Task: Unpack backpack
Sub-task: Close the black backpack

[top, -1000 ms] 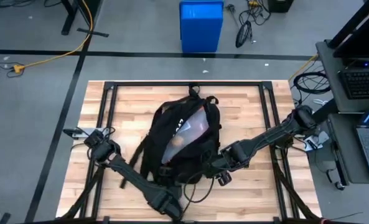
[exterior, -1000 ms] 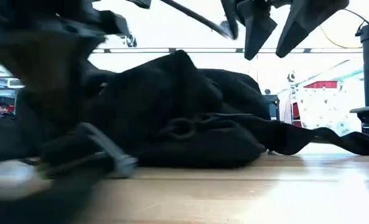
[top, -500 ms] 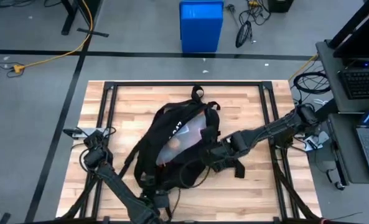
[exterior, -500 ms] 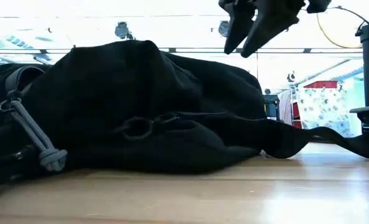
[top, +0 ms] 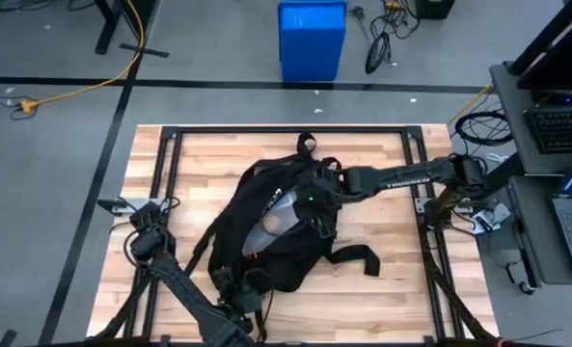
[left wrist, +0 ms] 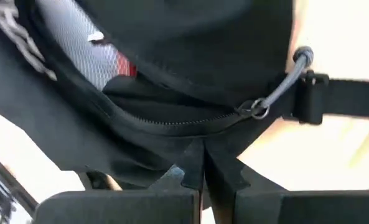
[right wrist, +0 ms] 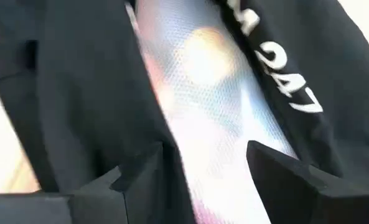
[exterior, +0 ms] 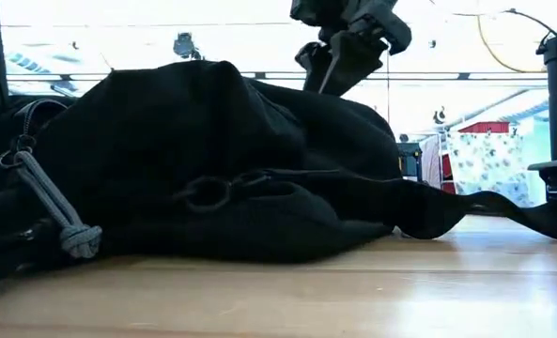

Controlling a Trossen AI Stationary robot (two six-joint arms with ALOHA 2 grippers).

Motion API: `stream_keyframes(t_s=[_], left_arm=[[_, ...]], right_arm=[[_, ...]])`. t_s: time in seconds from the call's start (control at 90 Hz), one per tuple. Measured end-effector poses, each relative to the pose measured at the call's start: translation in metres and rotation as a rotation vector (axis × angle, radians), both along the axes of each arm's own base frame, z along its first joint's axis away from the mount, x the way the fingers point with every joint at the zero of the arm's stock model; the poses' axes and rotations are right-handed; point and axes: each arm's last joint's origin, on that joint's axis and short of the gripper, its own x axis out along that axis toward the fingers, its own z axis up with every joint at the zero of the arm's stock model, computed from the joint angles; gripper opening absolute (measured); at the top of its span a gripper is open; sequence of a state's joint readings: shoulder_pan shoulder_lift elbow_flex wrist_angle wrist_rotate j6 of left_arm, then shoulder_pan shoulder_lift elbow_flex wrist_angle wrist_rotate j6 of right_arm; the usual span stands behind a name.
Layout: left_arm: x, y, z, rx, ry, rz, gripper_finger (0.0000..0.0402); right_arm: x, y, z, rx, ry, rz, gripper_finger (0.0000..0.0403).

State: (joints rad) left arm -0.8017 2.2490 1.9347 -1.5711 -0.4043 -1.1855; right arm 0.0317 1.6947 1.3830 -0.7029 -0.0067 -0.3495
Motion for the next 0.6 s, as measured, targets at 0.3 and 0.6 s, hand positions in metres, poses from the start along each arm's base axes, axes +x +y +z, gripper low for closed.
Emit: stream_keyframes(t_s=[0.3,0.6], left_arm=[[0.000,-0.001,0.003,-0.028,-0.331,0.464,0.0000],[-0.003,-0.010,0.000,-0.145,-0.442,0.844,0.0000]], right_arm=[[-0.005,0.002,-0.002,-0.004,0.054,0.045,0.0222],[-0.008,0.020,-0.002,0.040,0.075,0.086,0.0222]])
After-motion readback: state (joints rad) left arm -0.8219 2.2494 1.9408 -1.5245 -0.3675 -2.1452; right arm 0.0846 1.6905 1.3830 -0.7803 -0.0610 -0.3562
